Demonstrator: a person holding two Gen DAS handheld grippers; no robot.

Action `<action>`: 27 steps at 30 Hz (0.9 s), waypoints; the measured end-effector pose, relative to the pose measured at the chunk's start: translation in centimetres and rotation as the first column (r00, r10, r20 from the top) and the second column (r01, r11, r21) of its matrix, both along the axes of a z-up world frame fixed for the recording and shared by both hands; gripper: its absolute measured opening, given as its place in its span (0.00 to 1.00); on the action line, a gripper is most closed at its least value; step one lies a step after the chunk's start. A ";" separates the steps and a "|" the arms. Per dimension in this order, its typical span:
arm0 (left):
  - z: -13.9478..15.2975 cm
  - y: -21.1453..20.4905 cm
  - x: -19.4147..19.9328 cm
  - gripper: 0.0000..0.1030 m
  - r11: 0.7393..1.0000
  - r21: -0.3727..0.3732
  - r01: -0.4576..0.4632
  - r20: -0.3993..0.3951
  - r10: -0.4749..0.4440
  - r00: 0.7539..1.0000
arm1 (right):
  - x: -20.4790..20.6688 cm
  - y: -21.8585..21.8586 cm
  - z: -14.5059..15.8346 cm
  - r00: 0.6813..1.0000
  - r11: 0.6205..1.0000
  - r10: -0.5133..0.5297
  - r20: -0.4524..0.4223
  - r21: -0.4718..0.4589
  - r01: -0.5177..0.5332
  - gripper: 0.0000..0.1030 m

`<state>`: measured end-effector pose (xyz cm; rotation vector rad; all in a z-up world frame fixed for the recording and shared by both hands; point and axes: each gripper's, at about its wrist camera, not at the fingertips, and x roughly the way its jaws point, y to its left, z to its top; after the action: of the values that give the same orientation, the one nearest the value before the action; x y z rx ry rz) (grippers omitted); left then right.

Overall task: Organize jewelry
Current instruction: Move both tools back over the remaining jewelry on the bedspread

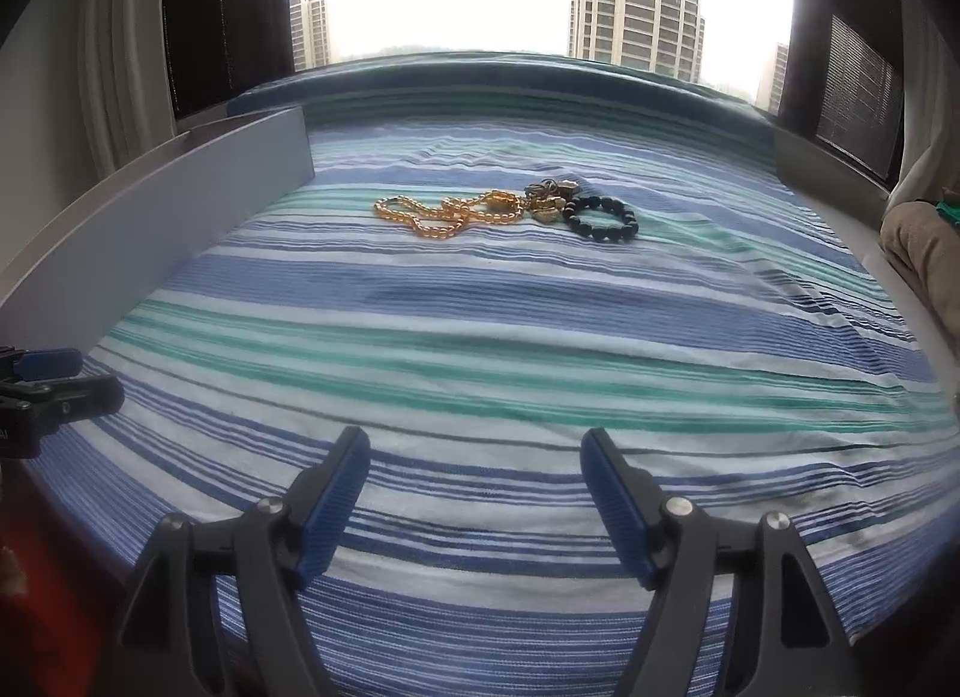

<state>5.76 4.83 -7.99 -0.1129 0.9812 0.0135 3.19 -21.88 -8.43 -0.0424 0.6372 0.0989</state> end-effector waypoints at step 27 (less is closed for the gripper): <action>-0.9 -1.9 1.4 0.91 0.999 0.008 0.051 -0.051 -0.051 0.997 | 0.3 -1.0 -1.0 0.999 0.998 -0.030 -0.015 0.055 0.031 0.73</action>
<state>7.19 2.90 -8.85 -0.0795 1.0344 -0.0263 3.51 -22.91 -9.41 0.0217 0.6490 0.0875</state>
